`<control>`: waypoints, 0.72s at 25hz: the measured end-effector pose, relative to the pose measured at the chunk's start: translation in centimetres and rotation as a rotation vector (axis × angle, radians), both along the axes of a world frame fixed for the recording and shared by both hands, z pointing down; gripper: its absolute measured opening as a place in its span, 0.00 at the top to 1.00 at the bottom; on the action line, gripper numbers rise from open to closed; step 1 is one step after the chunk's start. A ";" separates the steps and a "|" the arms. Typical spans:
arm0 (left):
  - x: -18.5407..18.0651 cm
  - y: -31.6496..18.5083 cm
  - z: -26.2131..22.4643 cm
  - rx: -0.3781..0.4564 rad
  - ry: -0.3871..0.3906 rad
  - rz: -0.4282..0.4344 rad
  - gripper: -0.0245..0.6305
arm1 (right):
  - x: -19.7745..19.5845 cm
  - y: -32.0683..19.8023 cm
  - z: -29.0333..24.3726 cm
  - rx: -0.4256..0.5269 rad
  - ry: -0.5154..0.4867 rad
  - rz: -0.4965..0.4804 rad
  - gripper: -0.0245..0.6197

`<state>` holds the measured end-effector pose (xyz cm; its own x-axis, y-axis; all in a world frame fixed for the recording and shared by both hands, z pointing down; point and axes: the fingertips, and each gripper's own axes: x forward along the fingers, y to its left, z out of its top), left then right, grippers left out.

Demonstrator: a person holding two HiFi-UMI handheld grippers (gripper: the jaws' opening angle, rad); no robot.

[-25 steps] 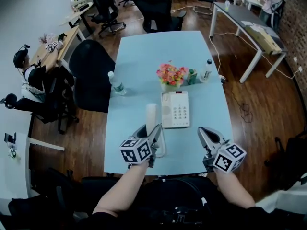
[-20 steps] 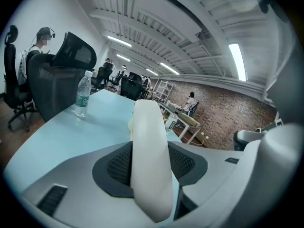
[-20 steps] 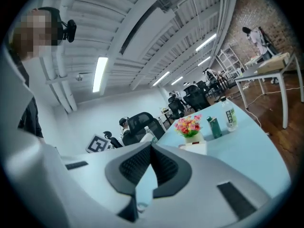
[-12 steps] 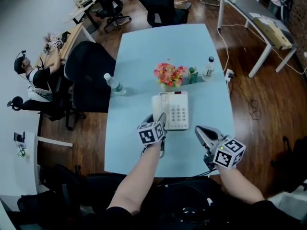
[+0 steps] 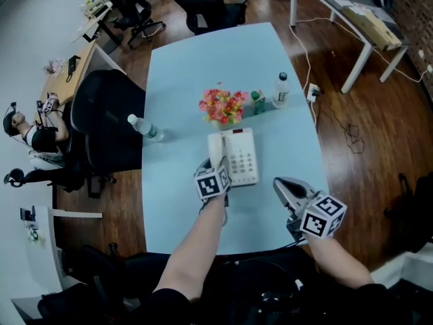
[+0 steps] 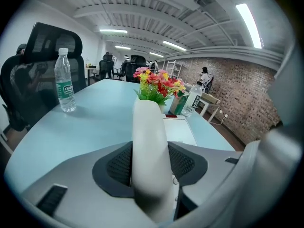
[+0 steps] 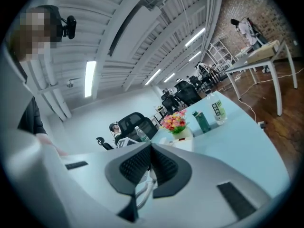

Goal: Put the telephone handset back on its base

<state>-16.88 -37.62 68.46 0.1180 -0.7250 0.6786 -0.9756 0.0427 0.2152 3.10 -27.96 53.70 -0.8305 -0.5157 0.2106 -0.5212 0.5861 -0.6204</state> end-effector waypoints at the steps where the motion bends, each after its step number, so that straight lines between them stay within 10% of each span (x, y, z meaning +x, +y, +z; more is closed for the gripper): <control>1: 0.1 -0.1 0.1 -0.004 -0.010 0.006 0.64 | 0.1 -0.1 0.1 0.000 0.000 0.006 0.93; 18: 0.3 -0.3 2.0 -0.074 -0.060 -0.008 0.62 | 1.3 0.0 -0.2 0.000 0.007 0.046 0.93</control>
<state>-16.55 -37.88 70.50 0.0703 -0.6733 0.7361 -0.9863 0.0638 0.1524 4.37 -27.98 53.53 -0.8042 -0.5535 0.2167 -0.5523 0.5610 -0.6167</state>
